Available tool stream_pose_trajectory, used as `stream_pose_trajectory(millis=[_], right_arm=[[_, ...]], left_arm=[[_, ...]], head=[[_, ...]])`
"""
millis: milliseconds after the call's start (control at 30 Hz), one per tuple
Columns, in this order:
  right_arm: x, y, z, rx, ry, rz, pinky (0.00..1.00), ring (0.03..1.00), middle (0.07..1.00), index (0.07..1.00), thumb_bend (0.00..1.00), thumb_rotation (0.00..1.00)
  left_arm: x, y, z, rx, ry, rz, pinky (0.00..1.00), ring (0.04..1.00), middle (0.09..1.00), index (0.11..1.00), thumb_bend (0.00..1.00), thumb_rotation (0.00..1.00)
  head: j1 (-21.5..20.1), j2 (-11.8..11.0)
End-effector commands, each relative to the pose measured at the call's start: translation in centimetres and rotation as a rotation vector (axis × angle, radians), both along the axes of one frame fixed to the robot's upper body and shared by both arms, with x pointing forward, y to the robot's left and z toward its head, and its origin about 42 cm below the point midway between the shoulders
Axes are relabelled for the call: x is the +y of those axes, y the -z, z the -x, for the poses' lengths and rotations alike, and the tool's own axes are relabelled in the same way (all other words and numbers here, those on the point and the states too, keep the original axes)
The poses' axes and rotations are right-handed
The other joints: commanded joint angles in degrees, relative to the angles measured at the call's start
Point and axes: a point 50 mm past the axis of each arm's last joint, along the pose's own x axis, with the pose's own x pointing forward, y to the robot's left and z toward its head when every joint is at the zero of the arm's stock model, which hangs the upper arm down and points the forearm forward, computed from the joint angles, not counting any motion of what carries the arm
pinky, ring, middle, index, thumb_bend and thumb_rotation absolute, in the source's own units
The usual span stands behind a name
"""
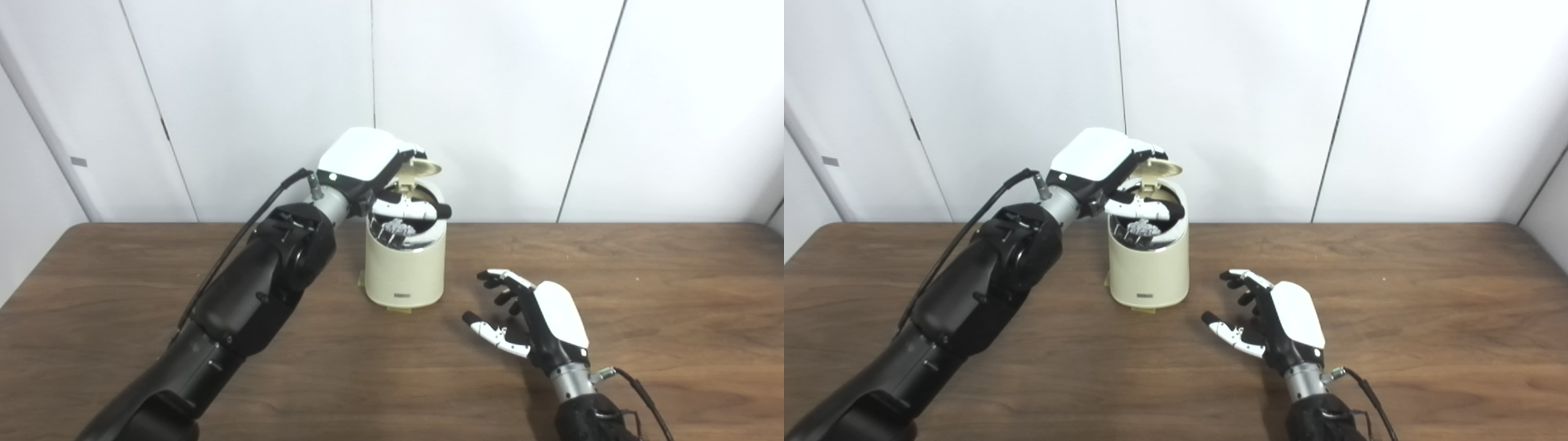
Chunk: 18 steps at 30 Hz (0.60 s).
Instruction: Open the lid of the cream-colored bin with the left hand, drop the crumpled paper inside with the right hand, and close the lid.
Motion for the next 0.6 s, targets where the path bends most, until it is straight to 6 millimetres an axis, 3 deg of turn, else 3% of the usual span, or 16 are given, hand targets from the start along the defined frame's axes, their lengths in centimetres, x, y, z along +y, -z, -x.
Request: stream_pose_trajectory(millis=[0, 567], right_arm=[[0.7, 1.2, 0.6, 0.029, -0.007, -0.027, 0.47, 0.600, 0.702, 0.737, 0.37, 0.53], [0.3, 1.1, 0.5, 0.043, -0.005, -0.020, 0.46, 0.588, 0.716, 0.745, 0.37, 0.57]], left_arm=[[0.3, -0.6, 0.2, -0.036, 0.000, -0.030, 0.87, 0.842, 0.837, 0.848, 0.92, 0.99], [1.0, 3.1, 3.0, -0.022, 0.035, -0.069, 0.91, 0.847, 0.837, 0.850, 0.92, 0.98]], head=[[-0.02, 0.12], [0.10, 0.59]])
